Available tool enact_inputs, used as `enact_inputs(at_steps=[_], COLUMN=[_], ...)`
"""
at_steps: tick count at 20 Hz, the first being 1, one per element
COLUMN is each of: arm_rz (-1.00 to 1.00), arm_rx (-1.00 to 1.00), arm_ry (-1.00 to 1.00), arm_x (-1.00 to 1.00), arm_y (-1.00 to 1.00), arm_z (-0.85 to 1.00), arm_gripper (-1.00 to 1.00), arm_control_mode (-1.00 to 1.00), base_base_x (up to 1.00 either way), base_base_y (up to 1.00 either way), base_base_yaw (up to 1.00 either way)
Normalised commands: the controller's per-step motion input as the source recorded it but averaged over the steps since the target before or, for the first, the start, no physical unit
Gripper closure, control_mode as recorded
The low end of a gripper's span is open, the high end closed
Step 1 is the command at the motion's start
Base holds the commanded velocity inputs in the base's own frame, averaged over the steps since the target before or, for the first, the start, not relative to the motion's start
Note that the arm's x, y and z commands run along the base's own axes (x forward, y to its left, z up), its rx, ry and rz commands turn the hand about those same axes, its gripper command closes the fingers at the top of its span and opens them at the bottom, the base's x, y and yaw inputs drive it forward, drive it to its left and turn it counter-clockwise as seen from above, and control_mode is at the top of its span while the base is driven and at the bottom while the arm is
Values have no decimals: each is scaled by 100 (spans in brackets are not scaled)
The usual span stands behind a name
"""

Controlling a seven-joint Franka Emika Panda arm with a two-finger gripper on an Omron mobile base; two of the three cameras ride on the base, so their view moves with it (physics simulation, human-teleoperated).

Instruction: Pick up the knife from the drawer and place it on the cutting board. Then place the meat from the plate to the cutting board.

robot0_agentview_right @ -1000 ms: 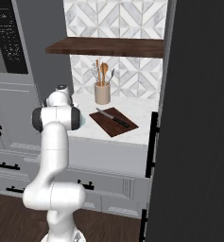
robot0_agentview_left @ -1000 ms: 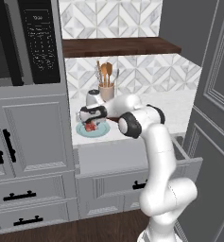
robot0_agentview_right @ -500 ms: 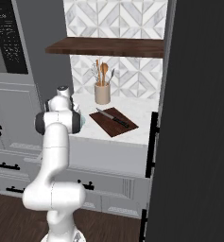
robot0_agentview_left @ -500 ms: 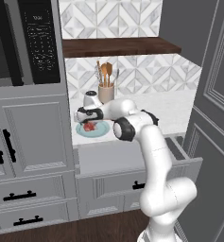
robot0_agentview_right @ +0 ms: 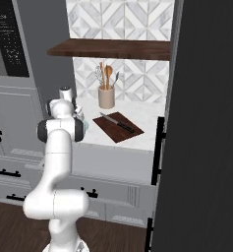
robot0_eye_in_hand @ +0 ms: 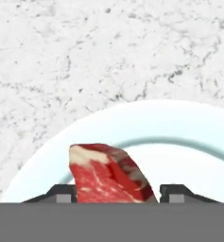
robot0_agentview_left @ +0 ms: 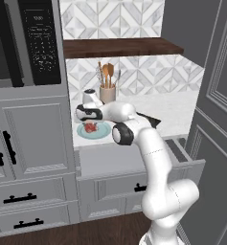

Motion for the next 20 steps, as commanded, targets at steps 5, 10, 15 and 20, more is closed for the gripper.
enact_inputs(at_steps=[5, 10, 15, 20], arm_rz=[-4, -8, -9, -13], arm_rx=[0, 0, 0, 0], arm_ry=[-7, -9, -14, -5], arm_x=[-58, -94, -87, -34], arm_y=[-33, -34, -46, -84], arm_z=[25, -4, 4, 39], arm_gripper=[100, 100, 100, 100], arm_control_mode=[-100, -100, -100, -100], base_base_x=[0, 0, 0, 0], base_base_y=[0, 0, 0, 0], base_base_yaw=[0, 0, 0, 0])
